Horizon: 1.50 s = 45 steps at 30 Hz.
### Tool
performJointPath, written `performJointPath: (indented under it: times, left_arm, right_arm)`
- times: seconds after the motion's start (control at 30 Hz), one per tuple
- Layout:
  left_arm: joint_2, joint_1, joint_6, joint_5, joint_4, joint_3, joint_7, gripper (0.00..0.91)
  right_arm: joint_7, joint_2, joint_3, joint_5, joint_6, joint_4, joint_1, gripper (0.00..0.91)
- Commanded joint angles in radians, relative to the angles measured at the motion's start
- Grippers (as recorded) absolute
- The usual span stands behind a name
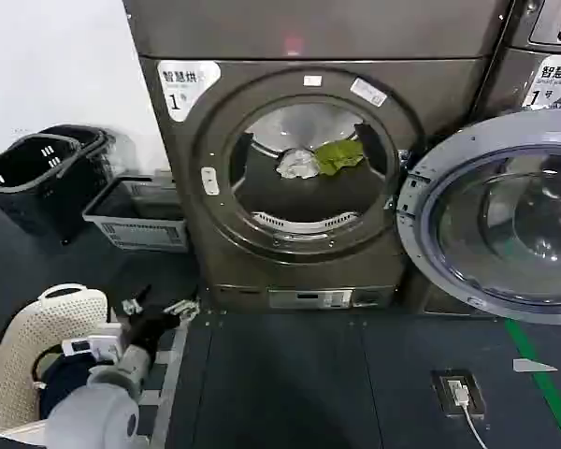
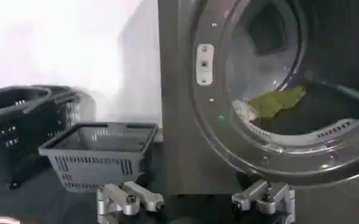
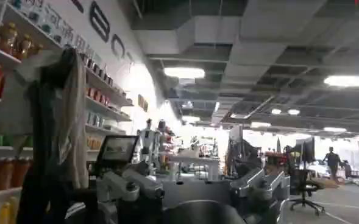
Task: Grasp the clothes from the dryer.
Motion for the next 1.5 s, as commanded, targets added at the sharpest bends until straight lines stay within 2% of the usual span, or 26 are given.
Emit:
performJointPath:
  times: [0.03, 0.1, 0.4, 1.5]
  left_arm:
    - [0.000, -0.004, 0.049, -0.002, 0.009, 0.006, -0.002, 0.907]
    - [0.002, -0.010, 0.049, -0.001, 0.012, 0.008, -0.001, 0.907]
    - [0.000, -0.023, 0.049, -0.001, 0.025, 0.016, 0.000, 0.907]
    - [-0.004, -0.012, 0.049, -0.001, 0.027, 0.027, 0.005, 0.907]
  right_arm:
    - [0.053, -0.007, -0.029, 0.019, 0.088, -0.027, -0.001, 0.907]
    - [0.043, -0.005, -0.034, 0.019, 0.097, -0.030, 0.001, 0.907]
    - [0.068, -0.007, -0.032, 0.026, 0.084, -0.037, 0.007, 0.907]
    - [0.072, 0.001, 0.007, 0.041, 0.094, -0.067, -0.014, 0.907]
